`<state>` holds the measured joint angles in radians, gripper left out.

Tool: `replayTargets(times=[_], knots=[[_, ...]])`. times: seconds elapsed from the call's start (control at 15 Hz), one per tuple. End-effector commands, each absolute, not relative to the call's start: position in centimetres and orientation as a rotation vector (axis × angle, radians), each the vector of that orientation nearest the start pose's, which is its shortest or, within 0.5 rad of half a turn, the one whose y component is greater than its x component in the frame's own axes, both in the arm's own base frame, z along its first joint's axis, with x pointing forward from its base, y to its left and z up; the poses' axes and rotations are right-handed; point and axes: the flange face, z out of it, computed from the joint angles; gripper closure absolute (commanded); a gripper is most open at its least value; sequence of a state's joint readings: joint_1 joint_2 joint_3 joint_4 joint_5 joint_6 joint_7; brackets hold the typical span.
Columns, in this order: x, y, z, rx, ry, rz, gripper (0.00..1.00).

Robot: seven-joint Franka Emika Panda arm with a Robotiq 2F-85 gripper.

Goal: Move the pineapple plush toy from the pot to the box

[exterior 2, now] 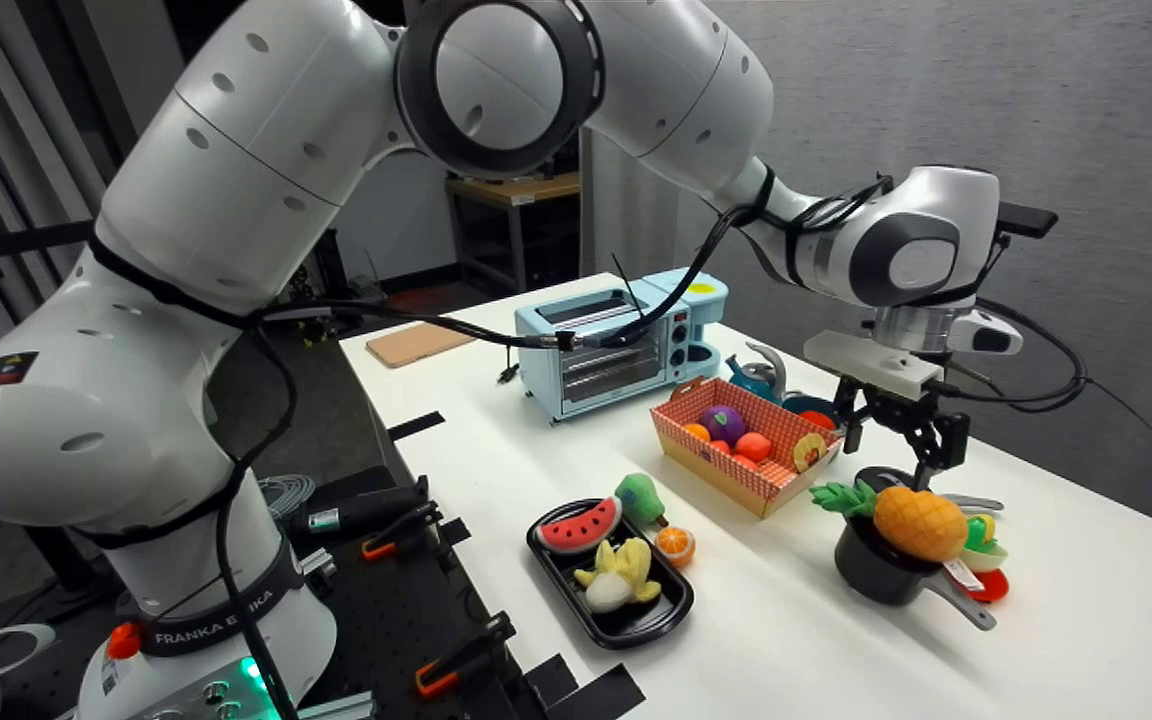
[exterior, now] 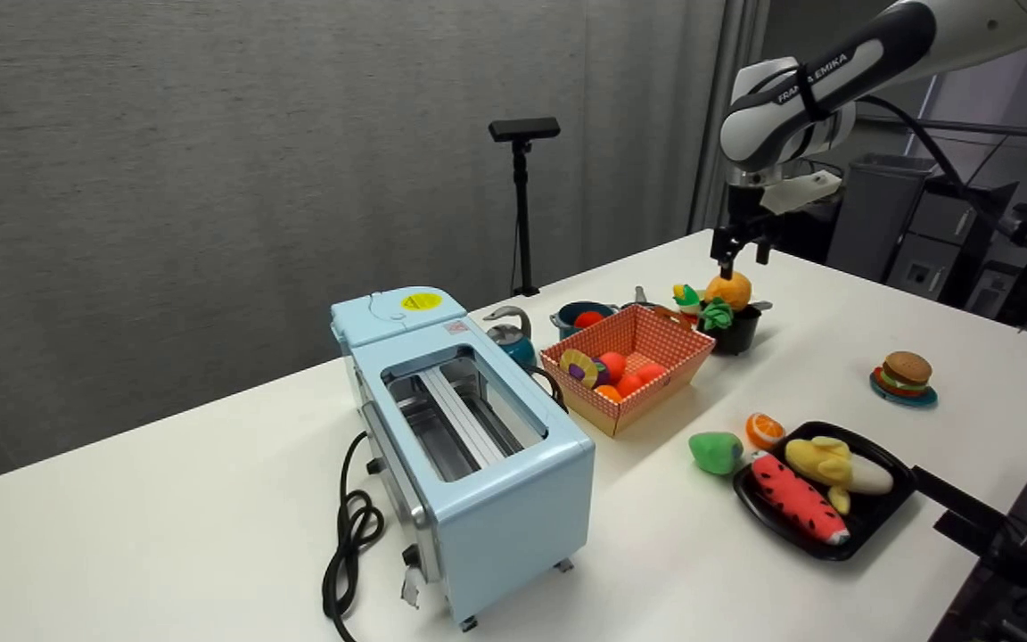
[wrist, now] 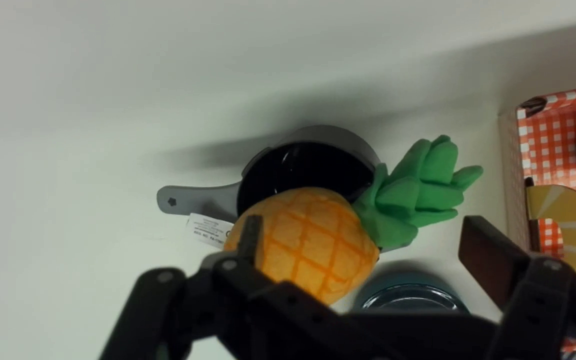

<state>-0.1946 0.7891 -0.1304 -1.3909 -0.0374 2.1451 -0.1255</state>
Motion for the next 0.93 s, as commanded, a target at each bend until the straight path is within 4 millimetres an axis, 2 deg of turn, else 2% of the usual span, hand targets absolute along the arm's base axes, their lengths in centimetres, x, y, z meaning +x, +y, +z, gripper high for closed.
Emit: replayTargets(times=[0.0,0.27,0.87], knots=[[71.2,-22.7,23.5,-3.252,0.229,0.102,0.00],[71.7,-24.1,23.1,-3.248,0.259,0.102,0.00],[73.2,-23.8,21.0,-3.258,0.238,0.143,0.00]])
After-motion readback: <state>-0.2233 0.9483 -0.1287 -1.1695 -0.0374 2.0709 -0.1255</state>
